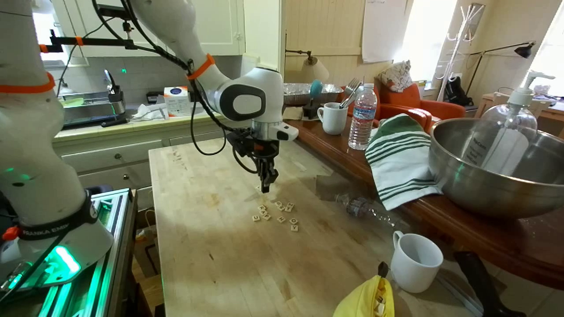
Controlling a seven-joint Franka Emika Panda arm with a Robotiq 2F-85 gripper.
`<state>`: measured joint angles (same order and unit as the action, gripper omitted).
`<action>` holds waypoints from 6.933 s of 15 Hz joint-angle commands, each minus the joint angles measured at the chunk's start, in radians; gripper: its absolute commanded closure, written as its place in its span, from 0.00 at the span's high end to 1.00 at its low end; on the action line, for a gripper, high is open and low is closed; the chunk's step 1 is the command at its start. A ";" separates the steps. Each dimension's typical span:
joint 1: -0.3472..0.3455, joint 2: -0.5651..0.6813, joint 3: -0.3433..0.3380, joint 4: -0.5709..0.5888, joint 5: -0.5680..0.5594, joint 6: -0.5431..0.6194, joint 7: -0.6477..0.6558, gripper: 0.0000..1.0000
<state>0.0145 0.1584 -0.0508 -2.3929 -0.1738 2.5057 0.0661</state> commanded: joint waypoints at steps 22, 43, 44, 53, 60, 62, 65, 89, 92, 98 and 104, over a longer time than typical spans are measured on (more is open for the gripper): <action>-0.082 -0.073 -0.044 -0.161 -0.139 0.132 -0.190 0.00; -0.099 0.000 -0.039 -0.143 -0.085 0.249 -0.218 0.00; -0.098 0.001 -0.038 -0.144 -0.083 0.246 -0.218 0.00; -0.100 0.030 -0.032 -0.142 -0.055 0.259 -0.224 0.00; -0.101 0.066 -0.026 -0.120 0.001 0.329 -0.225 0.00; -0.099 0.074 -0.023 -0.114 0.012 0.345 -0.225 0.00; -0.095 0.084 -0.013 -0.105 0.025 0.346 -0.227 0.00; -0.069 0.087 0.074 -0.094 0.037 0.330 -0.278 0.00; -0.066 0.090 0.076 -0.090 0.033 0.330 -0.279 0.00; -0.061 0.095 0.084 -0.083 0.036 0.331 -0.282 0.00; -0.054 0.097 0.088 -0.084 0.036 0.334 -0.282 0.00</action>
<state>-0.0477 0.2138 0.0311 -2.4851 -0.1598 2.8190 -0.1981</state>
